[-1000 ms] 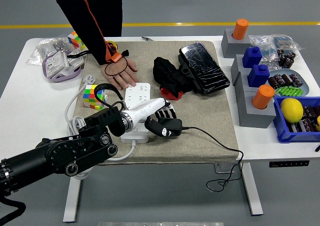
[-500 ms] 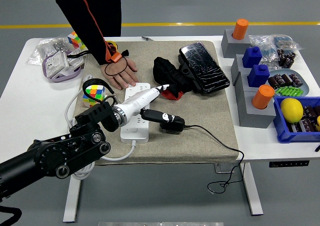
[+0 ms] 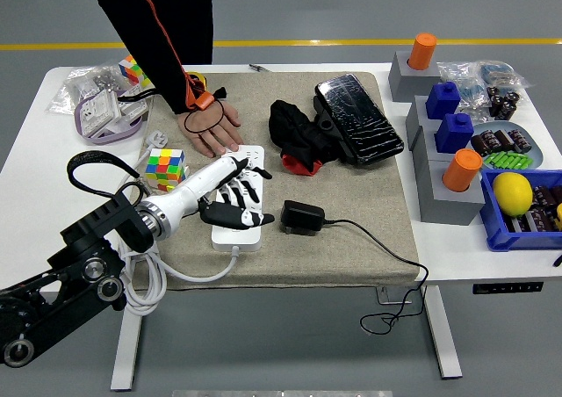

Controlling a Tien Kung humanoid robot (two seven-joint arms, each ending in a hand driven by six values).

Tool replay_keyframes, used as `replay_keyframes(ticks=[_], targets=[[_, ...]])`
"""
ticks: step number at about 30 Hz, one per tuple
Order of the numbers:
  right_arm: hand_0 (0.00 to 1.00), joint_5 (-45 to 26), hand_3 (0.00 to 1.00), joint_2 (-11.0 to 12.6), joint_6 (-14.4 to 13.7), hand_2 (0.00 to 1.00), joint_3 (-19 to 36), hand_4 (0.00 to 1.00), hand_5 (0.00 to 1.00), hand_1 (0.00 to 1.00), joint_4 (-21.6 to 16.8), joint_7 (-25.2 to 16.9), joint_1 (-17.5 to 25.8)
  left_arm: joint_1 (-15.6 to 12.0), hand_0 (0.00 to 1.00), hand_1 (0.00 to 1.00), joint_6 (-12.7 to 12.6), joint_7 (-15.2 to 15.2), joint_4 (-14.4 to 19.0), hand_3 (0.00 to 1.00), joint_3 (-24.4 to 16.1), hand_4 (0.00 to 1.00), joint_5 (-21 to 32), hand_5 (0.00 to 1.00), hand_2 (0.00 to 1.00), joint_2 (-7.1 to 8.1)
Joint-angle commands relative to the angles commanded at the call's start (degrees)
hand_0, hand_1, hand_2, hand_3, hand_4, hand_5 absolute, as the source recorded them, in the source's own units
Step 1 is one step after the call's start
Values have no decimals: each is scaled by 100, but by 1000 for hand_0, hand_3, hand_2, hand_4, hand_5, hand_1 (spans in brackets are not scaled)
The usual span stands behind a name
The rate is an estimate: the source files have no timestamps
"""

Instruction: Pull the plug out and thorw away

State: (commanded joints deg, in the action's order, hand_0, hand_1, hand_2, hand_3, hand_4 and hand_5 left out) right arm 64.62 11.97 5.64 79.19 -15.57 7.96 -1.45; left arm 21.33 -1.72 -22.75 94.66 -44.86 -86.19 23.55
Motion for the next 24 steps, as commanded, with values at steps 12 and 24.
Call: replay_keyframes(ticks=[12,24], targets=[[621,7,629,-1,3,692,4,970,419,669,0,6,3,-537,77,53,334,-803,160,928,-102,652,-141,2,141,208],[621,-18,632,9,2,693,-33,970,420,670,-11,6,-23,-629,65,46,519,-964,350,911,-21,599,-53,2,134,283]])
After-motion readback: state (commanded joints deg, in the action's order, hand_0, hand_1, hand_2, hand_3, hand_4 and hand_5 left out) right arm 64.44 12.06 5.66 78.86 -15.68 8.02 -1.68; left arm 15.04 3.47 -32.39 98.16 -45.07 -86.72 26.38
